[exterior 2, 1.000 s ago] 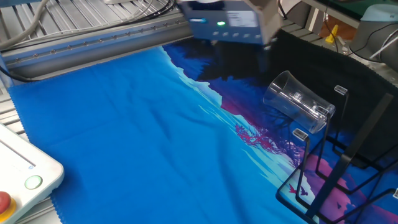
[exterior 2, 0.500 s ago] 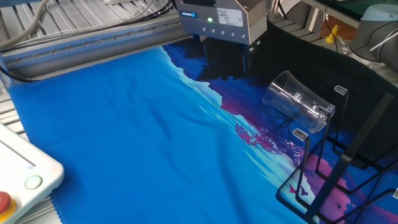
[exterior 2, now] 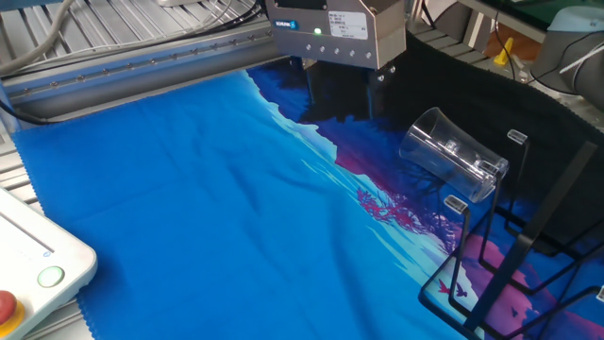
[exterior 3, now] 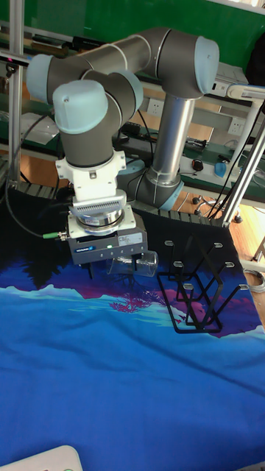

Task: Take the cup off the cup rack

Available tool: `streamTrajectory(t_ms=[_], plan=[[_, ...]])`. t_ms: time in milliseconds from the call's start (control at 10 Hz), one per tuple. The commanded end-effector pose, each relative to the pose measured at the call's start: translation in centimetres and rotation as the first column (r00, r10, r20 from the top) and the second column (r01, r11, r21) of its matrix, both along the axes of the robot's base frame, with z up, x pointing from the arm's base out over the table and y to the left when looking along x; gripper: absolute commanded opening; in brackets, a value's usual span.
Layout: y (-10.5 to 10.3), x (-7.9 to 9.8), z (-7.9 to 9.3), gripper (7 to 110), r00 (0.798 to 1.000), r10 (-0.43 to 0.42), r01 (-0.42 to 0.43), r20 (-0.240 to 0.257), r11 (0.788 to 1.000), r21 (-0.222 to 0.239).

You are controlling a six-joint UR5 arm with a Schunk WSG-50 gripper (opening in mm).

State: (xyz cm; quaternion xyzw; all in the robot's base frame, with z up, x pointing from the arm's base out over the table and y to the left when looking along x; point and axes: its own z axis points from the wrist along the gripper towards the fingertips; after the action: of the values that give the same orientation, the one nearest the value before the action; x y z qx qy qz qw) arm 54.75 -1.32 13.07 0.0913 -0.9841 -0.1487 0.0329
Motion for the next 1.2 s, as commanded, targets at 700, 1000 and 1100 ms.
streamTrajectory(t_ms=[700, 1000, 1100], plan=[[0.2, -5.8, -2.7, 44, 0.996, -0.091, 0.091, -0.007, 0.990, 0.107], [0.7, -6.0, -3.0, 44, 0.996, -0.086, 0.088, -0.023, 0.990, 0.113], [0.2, -6.5, -3.1, 44, 0.996, -0.080, 0.084, -0.041, 0.992, 0.091]])
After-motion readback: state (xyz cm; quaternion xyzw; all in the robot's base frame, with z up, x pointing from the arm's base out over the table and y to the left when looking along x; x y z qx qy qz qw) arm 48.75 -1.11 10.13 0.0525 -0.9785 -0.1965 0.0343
